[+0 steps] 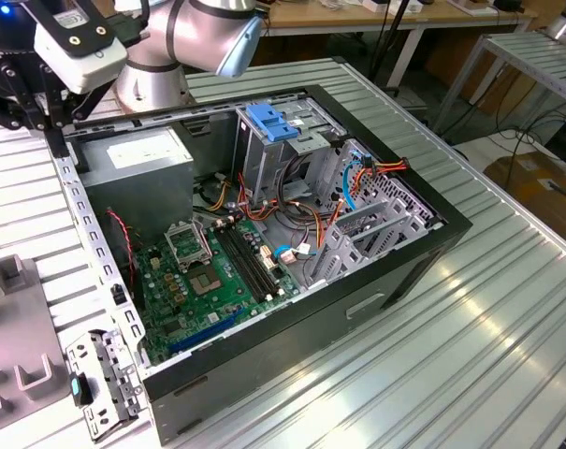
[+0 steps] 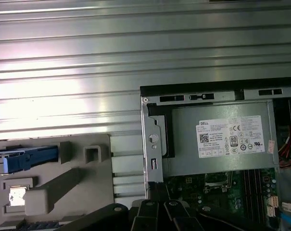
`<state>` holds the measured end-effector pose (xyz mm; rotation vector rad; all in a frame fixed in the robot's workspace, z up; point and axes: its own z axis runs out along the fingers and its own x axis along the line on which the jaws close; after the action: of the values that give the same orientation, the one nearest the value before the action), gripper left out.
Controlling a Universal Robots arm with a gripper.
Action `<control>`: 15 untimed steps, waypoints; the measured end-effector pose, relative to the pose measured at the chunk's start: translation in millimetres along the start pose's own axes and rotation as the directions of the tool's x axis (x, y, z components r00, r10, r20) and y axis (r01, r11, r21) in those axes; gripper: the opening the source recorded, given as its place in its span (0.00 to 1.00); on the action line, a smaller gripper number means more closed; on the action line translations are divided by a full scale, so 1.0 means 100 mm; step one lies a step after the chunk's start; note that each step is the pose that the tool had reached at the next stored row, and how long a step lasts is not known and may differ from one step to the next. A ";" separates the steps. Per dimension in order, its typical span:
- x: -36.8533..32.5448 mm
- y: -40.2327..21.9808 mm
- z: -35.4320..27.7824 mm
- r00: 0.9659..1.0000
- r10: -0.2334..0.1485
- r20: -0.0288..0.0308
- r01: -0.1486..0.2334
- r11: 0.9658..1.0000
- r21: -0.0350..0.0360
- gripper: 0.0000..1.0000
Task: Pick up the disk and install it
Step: 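Reach for the disk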
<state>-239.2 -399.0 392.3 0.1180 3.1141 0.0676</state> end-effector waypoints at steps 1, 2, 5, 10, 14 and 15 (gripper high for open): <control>0.020 -0.001 -0.001 1.000 0.000 0.000 0.000 1.000 0.000 0.11; 0.038 -0.003 -0.001 1.000 0.000 0.000 0.000 1.000 0.000 0.11; 0.099 -0.007 -0.003 1.000 0.000 0.000 0.000 1.000 0.000 0.11; 0.202 -0.015 -0.005 1.000 0.000 0.000 0.000 1.000 0.000 0.11; 0.284 -0.021 -0.008 1.000 0.000 0.000 0.000 1.000 0.000 0.11; 0.314 -0.024 -0.008 1.000 0.000 0.000 0.000 1.000 0.000 0.11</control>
<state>-270.6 -398.9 392.3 0.1182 3.1141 0.0676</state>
